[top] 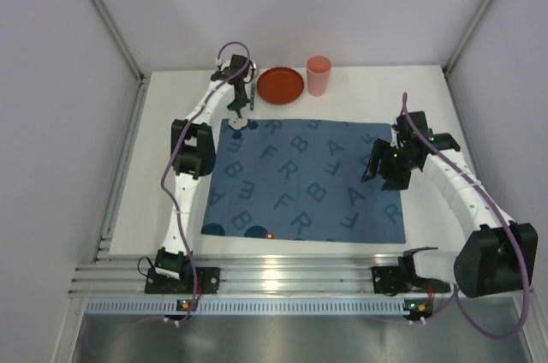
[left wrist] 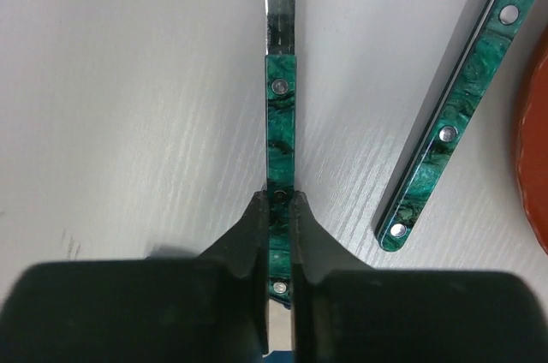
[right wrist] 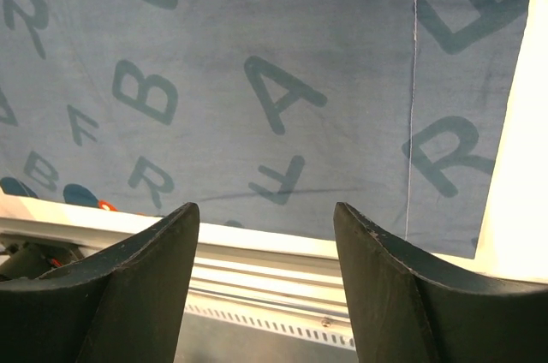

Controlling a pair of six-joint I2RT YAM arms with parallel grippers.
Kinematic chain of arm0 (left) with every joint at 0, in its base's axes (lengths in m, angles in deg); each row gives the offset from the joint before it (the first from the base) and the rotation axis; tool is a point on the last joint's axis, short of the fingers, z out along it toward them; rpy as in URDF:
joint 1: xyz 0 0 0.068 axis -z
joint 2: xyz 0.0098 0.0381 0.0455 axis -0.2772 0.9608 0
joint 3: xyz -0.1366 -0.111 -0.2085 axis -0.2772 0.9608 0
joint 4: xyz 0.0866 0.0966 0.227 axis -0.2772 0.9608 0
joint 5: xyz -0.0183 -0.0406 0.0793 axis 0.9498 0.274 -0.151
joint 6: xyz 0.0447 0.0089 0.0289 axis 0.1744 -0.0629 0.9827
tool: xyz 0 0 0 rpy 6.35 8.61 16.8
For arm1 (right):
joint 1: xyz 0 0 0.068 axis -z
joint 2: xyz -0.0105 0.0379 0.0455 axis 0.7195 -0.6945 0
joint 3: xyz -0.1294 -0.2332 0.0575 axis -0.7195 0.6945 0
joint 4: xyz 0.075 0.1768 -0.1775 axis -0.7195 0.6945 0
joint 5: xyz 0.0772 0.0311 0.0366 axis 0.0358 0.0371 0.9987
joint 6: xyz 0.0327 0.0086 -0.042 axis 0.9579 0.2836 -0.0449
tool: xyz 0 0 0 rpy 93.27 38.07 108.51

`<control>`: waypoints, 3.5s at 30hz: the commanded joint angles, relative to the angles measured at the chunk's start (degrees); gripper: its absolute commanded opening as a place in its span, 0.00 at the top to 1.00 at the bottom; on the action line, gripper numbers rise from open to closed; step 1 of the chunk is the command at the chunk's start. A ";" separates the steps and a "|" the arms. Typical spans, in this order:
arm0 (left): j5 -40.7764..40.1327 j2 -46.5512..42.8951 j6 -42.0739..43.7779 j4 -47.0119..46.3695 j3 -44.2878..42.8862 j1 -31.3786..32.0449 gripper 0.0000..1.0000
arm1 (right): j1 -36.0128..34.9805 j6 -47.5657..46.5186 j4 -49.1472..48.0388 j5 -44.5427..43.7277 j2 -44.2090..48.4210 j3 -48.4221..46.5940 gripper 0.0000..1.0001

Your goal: Set the dinner table for one person

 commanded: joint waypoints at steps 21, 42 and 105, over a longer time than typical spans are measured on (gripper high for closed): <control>21.81 -42.12 16.29 0.13 31.36 -2.73 1.00 | 0.36 -2.02 -1.59 3.56 3.87 0.73 0.40; 15.14 -54.00 4.43 -4.71 67.69 14.41 1.00 | 0.27 -1.58 -2.30 5.24 10.38 8.47 0.43; 5.03 4.27 19.64 -0.93 2.04 0.27 1.00 | 0.89 -4.74 1.75 -1.71 -14.06 -8.49 0.43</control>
